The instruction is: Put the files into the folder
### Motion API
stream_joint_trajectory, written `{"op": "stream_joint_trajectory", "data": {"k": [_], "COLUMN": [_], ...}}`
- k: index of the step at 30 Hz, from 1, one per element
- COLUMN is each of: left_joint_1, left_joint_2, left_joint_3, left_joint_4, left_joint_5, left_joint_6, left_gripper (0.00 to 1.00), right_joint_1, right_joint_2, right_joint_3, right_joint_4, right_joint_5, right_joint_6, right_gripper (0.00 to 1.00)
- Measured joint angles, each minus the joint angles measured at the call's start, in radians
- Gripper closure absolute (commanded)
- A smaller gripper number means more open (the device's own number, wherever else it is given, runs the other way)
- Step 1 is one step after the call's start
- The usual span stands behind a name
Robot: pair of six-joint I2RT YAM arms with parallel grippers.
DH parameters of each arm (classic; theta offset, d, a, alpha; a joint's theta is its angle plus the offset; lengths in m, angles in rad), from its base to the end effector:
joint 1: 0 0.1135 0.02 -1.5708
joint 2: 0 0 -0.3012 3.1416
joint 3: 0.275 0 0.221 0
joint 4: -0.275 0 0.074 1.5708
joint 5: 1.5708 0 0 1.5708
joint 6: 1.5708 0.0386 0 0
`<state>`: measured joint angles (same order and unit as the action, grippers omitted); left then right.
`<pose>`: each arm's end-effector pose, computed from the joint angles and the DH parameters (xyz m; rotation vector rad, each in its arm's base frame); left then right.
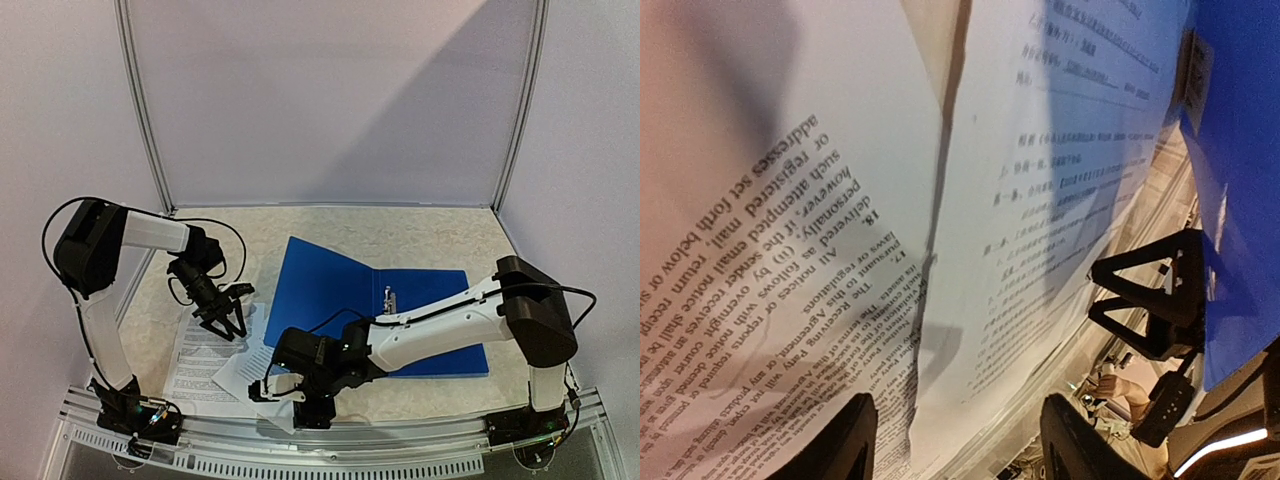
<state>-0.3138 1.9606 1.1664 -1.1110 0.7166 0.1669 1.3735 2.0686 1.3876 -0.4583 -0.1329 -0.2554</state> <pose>0.2704 -0.1144 0.1851 -0.4608 -2.5725 0.9418 0.0761 0.4068 0.1889 -2.0685 1.8955 0.4843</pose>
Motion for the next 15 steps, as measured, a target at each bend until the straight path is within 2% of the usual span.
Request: {"op": "stream_joint_trajectory", "data": {"k": [3,8,15], "left_joint_1": [0.0,0.0,0.0], "left_joint_2": [0.0,0.0,0.0], "left_joint_3": [0.0,0.0,0.0], "left_joint_4": [0.0,0.0,0.0], "left_joint_5": [0.001,0.001,0.002], "left_joint_6": [0.0,0.0,-0.002], "left_gripper": [0.42,0.42,0.32], "right_joint_1": [0.003,0.027,0.013], "right_joint_2": [0.005,0.007,0.013], "right_joint_3": [0.002,0.006,0.023], "right_joint_4": [0.016,0.016,0.014], "right_joint_5": [0.024,0.014,0.099], "right_joint_6": [0.002,0.012,0.012], "right_gripper": [0.5,0.79,0.83]}}
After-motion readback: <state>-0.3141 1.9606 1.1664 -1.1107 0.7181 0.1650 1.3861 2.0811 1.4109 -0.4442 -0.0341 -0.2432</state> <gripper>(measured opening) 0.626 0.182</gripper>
